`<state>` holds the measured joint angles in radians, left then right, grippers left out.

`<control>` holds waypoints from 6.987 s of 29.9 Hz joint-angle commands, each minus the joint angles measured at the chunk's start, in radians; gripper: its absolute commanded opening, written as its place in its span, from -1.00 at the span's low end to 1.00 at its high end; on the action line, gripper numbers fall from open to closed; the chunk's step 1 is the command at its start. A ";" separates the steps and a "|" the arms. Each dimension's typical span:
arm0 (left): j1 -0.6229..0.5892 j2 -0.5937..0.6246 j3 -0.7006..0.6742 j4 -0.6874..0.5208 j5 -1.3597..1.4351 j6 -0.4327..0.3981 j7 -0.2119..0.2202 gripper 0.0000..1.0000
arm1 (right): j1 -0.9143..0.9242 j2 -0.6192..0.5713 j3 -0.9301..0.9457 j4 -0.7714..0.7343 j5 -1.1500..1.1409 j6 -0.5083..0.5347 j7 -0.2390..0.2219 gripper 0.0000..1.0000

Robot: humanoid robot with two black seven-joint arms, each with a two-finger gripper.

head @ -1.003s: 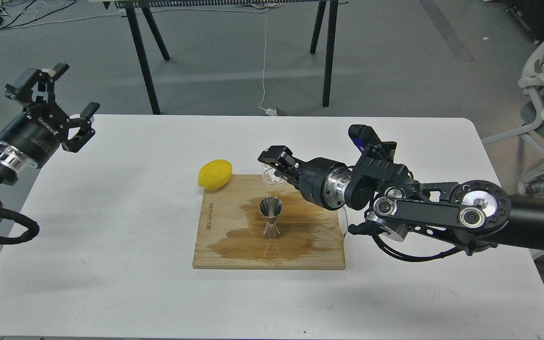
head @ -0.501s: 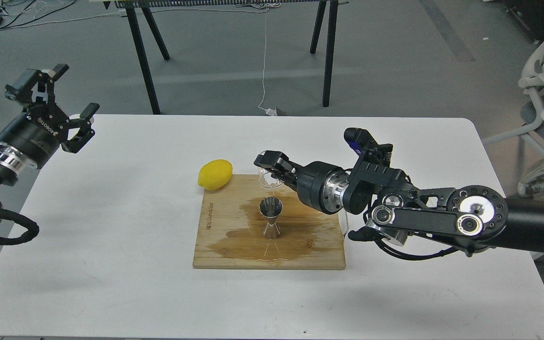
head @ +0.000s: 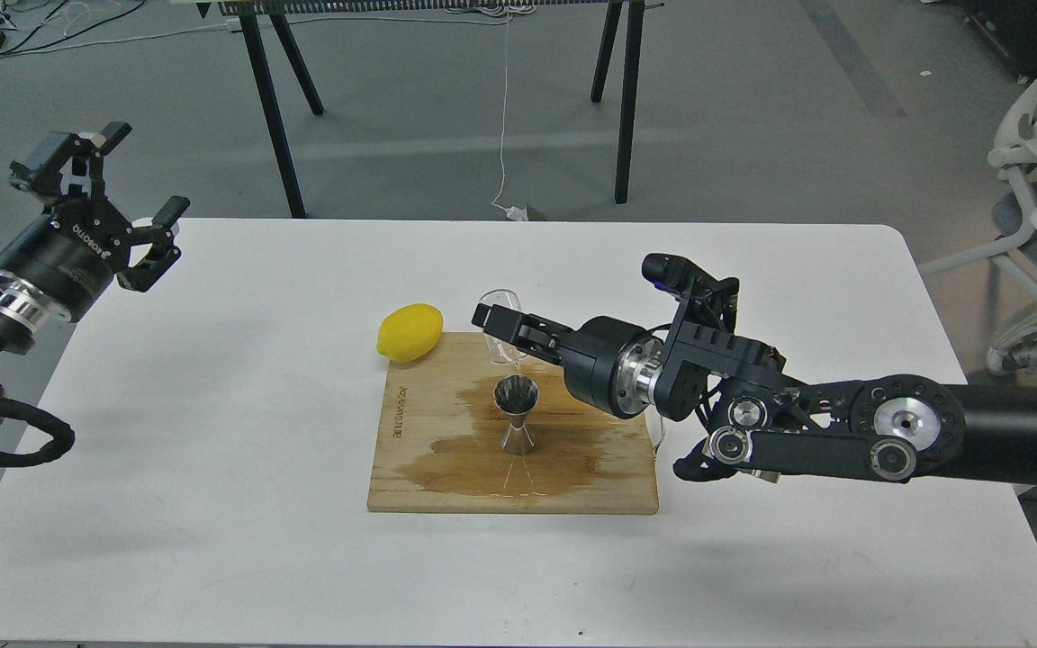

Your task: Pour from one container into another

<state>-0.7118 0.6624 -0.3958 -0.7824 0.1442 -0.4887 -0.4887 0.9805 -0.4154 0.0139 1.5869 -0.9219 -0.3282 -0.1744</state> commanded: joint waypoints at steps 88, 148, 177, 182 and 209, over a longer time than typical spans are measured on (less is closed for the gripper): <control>0.000 -0.037 0.000 0.003 0.000 0.000 0.000 0.94 | -0.806 0.099 1.296 -0.498 1.371 -0.160 0.062 -0.32; 0.000 -0.037 0.002 0.002 0.000 0.000 0.000 0.94 | -0.798 0.118 1.288 -0.492 1.370 -0.160 0.064 0.91; 0.002 -0.035 0.002 0.003 0.000 0.000 0.000 0.95 | -0.792 0.043 1.305 -0.279 1.365 -0.160 0.072 0.97; 0.002 -0.038 -0.002 0.006 -0.002 0.000 0.000 0.95 | -0.692 -0.121 1.284 -0.139 1.321 -0.160 0.064 0.97; -0.127 -0.024 -0.008 0.026 -0.012 0.000 0.000 0.96 | -0.427 -0.238 1.192 -0.636 1.161 0.817 0.058 0.97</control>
